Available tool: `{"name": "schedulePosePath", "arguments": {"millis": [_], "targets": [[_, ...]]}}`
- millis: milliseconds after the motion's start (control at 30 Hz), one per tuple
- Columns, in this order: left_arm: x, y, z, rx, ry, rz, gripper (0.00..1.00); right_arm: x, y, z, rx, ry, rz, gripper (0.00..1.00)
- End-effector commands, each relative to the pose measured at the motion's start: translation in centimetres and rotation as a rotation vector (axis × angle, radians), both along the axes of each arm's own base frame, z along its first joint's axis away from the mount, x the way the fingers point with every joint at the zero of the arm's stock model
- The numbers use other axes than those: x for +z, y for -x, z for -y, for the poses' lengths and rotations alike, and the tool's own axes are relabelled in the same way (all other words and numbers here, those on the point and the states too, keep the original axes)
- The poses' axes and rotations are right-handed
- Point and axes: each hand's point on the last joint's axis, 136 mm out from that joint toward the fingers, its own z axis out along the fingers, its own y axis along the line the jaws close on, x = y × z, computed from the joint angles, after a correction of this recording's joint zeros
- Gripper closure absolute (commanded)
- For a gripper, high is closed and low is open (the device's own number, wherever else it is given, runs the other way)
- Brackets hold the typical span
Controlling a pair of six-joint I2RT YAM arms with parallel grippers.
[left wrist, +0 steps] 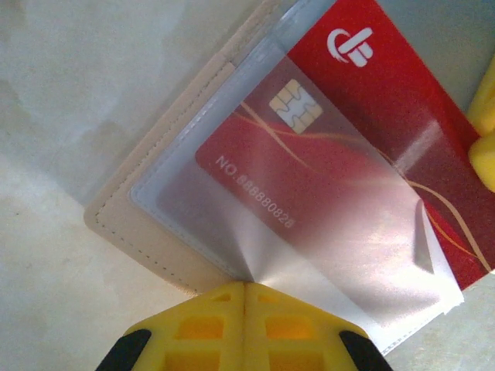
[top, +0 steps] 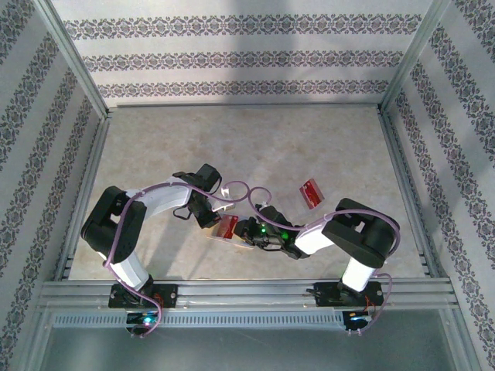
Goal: Put the credit cards into the card holder
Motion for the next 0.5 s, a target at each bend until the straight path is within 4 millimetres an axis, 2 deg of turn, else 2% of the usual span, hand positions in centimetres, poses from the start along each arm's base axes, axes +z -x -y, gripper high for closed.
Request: {"name": "schedulePosePath", "arguments": {"millis": [0, 100, 467], "targets": [[-0.6, 1.6, 0.2, -0.025, -0.011, -0.047, 0.98, -3.5, 1.0, 2.3, -0.011, 0.134, -0.062, 0.93], [-0.4, 1.5, 0.2, -0.022, -0.015, -0.045, 0.98, -3.5, 0.8, 1.4, 0.008, 0.12, -0.065, 0.99], [-0.5, 1.8, 0.4, -0.017, -0.002, -0.058, 0.98, -3.3, 0.1, -0.4, 0.039, 0.105, -0.063, 1.0]]}}
